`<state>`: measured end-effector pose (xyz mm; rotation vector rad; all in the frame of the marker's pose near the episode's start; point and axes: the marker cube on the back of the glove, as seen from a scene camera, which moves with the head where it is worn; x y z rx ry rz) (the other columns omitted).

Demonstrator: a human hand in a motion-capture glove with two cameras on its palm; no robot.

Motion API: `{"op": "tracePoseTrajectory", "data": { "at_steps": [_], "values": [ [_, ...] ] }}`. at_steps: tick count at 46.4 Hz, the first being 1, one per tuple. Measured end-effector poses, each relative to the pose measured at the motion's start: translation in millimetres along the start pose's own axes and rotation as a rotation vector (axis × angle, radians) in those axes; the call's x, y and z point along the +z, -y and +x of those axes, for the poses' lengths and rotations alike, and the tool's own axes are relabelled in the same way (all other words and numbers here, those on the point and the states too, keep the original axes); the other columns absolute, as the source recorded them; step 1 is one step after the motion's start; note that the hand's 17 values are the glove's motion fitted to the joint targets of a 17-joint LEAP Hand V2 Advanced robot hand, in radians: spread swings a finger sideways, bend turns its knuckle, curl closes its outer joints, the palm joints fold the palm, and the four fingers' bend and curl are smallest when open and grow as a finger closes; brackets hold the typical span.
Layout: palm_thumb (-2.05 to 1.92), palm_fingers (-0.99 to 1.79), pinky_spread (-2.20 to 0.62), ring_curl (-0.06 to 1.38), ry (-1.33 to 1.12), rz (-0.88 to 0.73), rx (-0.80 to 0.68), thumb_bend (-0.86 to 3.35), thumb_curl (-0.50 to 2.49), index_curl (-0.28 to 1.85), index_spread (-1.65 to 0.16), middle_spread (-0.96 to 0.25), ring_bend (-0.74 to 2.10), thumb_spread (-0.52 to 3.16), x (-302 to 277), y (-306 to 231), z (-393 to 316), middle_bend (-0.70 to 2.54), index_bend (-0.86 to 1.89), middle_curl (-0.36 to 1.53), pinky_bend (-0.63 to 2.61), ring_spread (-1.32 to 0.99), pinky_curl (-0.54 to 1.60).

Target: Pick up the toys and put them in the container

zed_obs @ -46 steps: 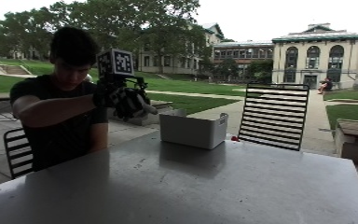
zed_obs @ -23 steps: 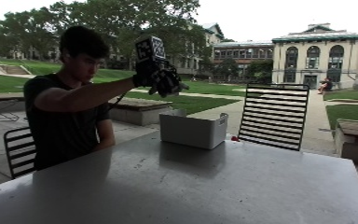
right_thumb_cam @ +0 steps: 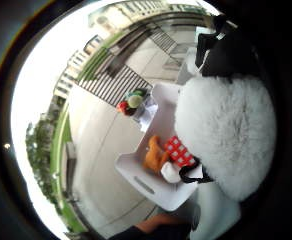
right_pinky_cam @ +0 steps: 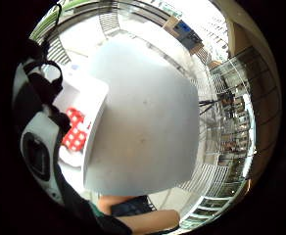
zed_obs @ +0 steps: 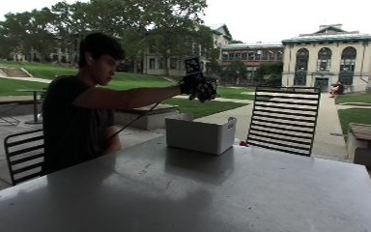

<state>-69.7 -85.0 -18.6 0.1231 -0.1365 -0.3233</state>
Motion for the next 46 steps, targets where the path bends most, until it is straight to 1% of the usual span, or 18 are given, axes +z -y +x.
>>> {"op": "tracePoseTrajectory", "data": {
  "at_steps": [3,6,8,10,11,13,20,24,26,27,28,29,30,32,35,38,42,46],
  "values": [
    [0.72,0.85,-0.45,0.43,0.140,-0.010,-0.106,0.00,0.92,0.35,-0.41,-0.44,0.97,0.87,1.7,2.5,-23.3,0.18,0.12,0.65,1.07,-0.46,0.39],
    [0.72,0.85,-0.45,0.43,0.039,-0.023,-0.158,-0.01,0.92,0.34,-0.41,-0.45,0.97,0.87,15.1,7.7,-35.2,0.18,0.12,0.65,1.06,-0.46,0.38],
    [0.72,0.85,-0.46,0.43,-0.028,-0.032,-0.236,-0.01,0.92,0.33,-0.41,-0.45,0.96,0.88,22.7,9.2,-36.9,0.18,0.12,0.66,1.07,-0.46,0.38],
    [0.72,0.85,-0.46,0.44,0.084,-0.041,-0.300,-0.01,0.92,0.33,-0.41,-0.45,0.97,0.88,22.6,7.7,-44.5,0.18,0.13,0.66,1.06,-0.46,0.38],
    [0.72,0.85,-0.45,0.43,0.155,-0.044,-0.302,-0.01,0.92,0.33,-0.41,-0.45,0.97,0.88,22.3,7.3,-50.5,0.18,0.13,0.66,1.06,-0.46,0.38],
    [0.72,0.85,-0.46,0.43,0.198,-0.047,-0.268,-0.01,0.92,0.32,-0.41,-0.45,0.96,0.88,25.9,8.6,-62.4,0.18,0.13,0.66,1.06,-0.46,0.38],
    [0.72,0.85,-0.45,0.44,0.073,-0.052,-0.098,-0.01,0.92,0.31,-0.41,-0.45,0.97,0.89,48.6,20.2,-89.7,0.18,0.13,0.66,1.06,-0.46,0.38],
    [0.68,0.83,-0.45,0.44,-0.041,-0.134,-0.080,-0.03,0.90,0.30,-0.41,-0.44,0.97,0.91,63.5,18.4,-80.4,0.16,0.12,0.66,1.07,-0.46,0.38],
    [0.58,0.79,-0.45,0.44,-0.073,-0.179,-0.069,-0.06,0.84,0.28,-0.40,-0.40,0.99,1.02,68.9,16.7,-73.0,0.11,0.10,0.64,1.11,-0.44,0.39],
    [0.49,0.71,-0.43,0.44,-0.087,-0.195,-0.054,-0.10,0.80,0.28,-0.40,-0.36,0.97,1.05,70.8,16.3,-69.0,0.06,0.10,0.62,1.15,-0.42,0.40],
    [0.57,0.81,-0.44,0.45,-0.101,-0.207,-0.038,-0.02,0.82,0.29,-0.40,-0.39,1.00,1.05,72.3,16.1,-64.8,0.16,0.12,0.64,1.12,-0.43,0.40],
    [0.33,0.54,-0.41,0.43,-0.116,-0.216,-0.023,-0.17,0.74,0.26,-0.39,-0.30,0.96,1.06,73.3,15.9,-60.6,0.01,0.05,0.59,1.20,-0.39,0.42],
    [0.20,0.38,-0.39,0.45,-0.128,-0.224,-0.010,-0.21,0.70,0.26,-0.38,-0.25,0.96,1.05,73.8,15.7,-56.7,0.00,0.02,0.58,1.27,-0.35,0.45],
    [0.11,0.32,-0.36,0.47,-0.132,-0.231,0.008,-0.16,0.65,0.26,-0.37,-0.19,0.99,1.06,72.6,15.3,-51.2,0.04,0.05,0.56,1.33,-0.31,0.47],
    [-0.01,0.24,-0.32,0.45,-0.118,-0.217,0.020,-0.12,0.59,0.23,-0.36,-0.12,0.98,1.06,65.6,14.3,-45.8,0.08,0.06,0.53,1.38,-0.26,0.46],
    [-0.08,0.14,-0.29,0.43,-0.173,-0.182,0.020,-0.10,0.54,0.22,-0.34,-0.06,0.97,1.05,54.9,10.4,-26.5,0.12,0.08,0.50,1.42,-0.21,0.46],
    [-0.10,0.07,-0.24,0.41,-0.257,-0.133,0.104,-0.09,0.49,0.22,-0.34,-0.01,0.95,1.05,35.4,2.9,12.3,0.16,0.12,0.48,1.43,-0.15,0.45],
    [-0.11,0.04,-0.20,0.39,-0.194,-0.102,0.035,-0.09,0.44,0.22,-0.33,0.02,0.92,1.06,13.6,-14.2,13.1,0.18,0.14,0.47,1.44,-0.10,0.44]
  ]
}}
